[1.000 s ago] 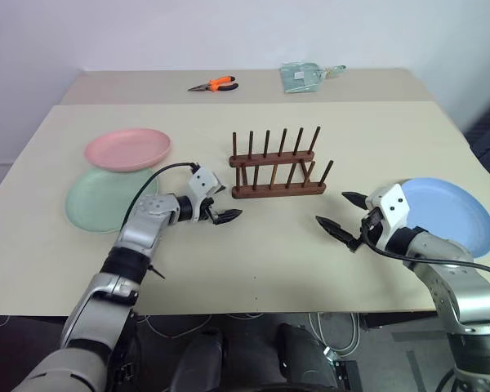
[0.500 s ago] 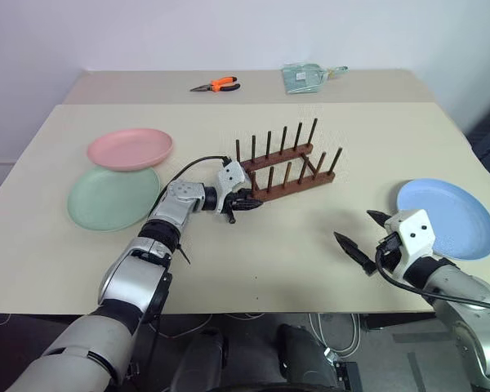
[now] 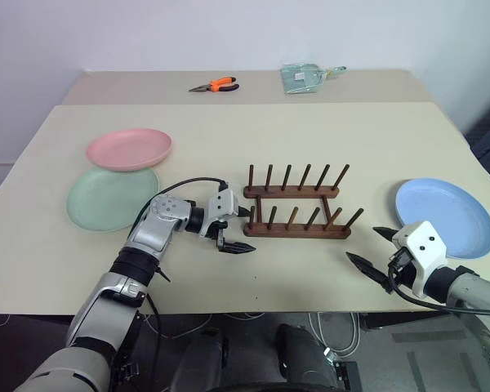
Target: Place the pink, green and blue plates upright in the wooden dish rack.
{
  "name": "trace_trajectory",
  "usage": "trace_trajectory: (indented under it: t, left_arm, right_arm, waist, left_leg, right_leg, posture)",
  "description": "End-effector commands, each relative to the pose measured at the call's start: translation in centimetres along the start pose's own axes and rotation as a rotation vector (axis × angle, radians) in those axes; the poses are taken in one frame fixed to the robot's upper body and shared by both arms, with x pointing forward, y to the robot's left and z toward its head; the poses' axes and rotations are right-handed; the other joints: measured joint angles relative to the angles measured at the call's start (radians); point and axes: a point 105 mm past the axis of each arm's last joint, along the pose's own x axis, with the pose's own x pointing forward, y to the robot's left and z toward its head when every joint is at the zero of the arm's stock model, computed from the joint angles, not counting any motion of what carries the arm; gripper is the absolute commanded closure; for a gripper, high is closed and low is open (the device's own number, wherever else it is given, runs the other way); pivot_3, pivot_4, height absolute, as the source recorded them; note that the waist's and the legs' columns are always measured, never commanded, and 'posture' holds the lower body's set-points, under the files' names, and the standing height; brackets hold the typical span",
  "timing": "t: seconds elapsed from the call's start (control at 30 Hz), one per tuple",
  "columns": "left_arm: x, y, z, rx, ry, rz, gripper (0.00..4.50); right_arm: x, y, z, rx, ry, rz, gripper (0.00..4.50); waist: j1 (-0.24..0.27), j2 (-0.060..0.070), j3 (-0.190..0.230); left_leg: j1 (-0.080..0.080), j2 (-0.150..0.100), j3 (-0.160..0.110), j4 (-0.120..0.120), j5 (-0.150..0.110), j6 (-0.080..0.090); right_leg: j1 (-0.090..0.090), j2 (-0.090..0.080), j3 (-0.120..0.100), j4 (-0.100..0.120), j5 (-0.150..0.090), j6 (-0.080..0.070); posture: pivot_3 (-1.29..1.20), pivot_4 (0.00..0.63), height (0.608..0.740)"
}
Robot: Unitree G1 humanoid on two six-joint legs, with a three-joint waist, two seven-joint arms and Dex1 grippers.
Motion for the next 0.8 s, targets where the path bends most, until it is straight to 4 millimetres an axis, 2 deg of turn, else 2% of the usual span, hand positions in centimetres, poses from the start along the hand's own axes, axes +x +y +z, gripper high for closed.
trace_trajectory:
  t: [0.03,0.1,0.17,0.23,0.33,0.4,0.47,0.63,0.8]
  left_arm:
    - [-1.8,-0.3,-1.5,-0.093,0.043,0.052,0.63]
    - [-2.6,-2.5,-1.2,-0.165,0.021,0.001,1.49]
    - [-2.4,-4.5,-0.6,-0.192,0.007,-0.038,2.49]
    - [-1.4,-5.4,0.0,-0.196,-0.003,-0.027,3.46]
    - [0.6,-5.5,0.7,-0.185,-0.032,0.049,3.46]
    - [1.9,-4.5,0.6,-0.195,-0.023,0.143,3.46]
    - [2.7,-2.7,0.4,-0.175,-0.009,0.274,3.46]
    - [3.0,1.6,-0.3,-0.222,0.005,0.516,3.46]
    - [2.7,3.5,-0.6,-0.224,0.003,0.574,3.46]
  right_arm:
    - [0.0,0.8,0.2,-0.036,0.004,0.039,2.46]
    - [0.6,1.4,0.0,-0.035,0.004,0.067,3.49]
    - [1.4,1.9,-0.2,-0.031,0.001,0.084,4.49]
    - [2.4,2.0,-0.5,-0.045,0.013,0.078,4.50]
    - [4.0,2.0,-1.1,-0.076,0.041,0.062,4.50]
    - [5.2,1.6,-1.2,-0.093,0.046,0.032,4.50]
    - [6.5,0.4,-1.0,-0.111,0.045,-0.043,4.50]
    - [9.3,-2.4,0.3,-0.120,0.006,-0.172,4.50]
    - [11.0,-4.5,1.7,-0.135,-0.029,-0.239,4.50]
  waist:
    - [-0.003,0.000,0.000]
    - [-0.010,0.001,-0.001]
    - [-0.020,0.001,-0.001]
    - [-0.018,0.002,-0.002]
    - [0.000,0.002,-0.002]
    - [0.003,0.001,-0.002]
    - [0.003,0.000,-0.003]
    - [0.001,0.000,-0.003]
    - [-0.002,0.001,-0.004]
  left_leg:
    - [0.000,0.000,0.000,0.000,0.000,0.000]
    - [0.001,0.000,0.000,-0.001,0.000,0.000]
    - [0.002,0.001,0.001,-0.003,0.000,0.000]
    - [0.002,0.001,0.000,-0.003,0.000,0.000]
    - [0.001,0.000,0.000,-0.001,0.000,0.000]
    - [0.001,0.000,0.000,0.001,0.000,0.000]
    - [0.000,0.000,-0.001,0.002,0.000,0.000]
    - [0.001,-0.001,-0.001,0.008,0.000,0.000]
    - [0.001,-0.001,-0.001,0.008,0.000,0.000]
  right_leg:
    - [0.000,0.000,0.000,0.000,0.000,0.000]
    - [0.000,0.000,0.000,0.000,0.000,0.000]
    - [0.000,0.000,0.001,0.000,0.000,0.000]
    - [0.000,0.000,0.001,0.000,-0.002,-0.002]
    - [0.001,-0.001,0.001,0.000,-0.003,-0.003]
    - [0.002,-0.001,0.001,-0.001,-0.002,-0.003]
    - [0.002,-0.001,0.000,-0.001,-0.002,-0.003]
    - [0.004,0.000,0.000,0.002,-0.002,-0.004]
    - [0.003,0.000,0.000,0.003,0.000,-0.001]
  posture:
    - [0.00,0.150,0.740]
    - [0.00,0.150,0.740]
    - [0.00,0.150,0.740]
    - [0.00,0.150,0.740]
    - [0.00,0.150,0.740]
    - [0.00,0.150,0.740]
    - [0.00,0.150,0.740]
    - [0.00,0.150,0.740]
    - [0.00,0.150,0.740]
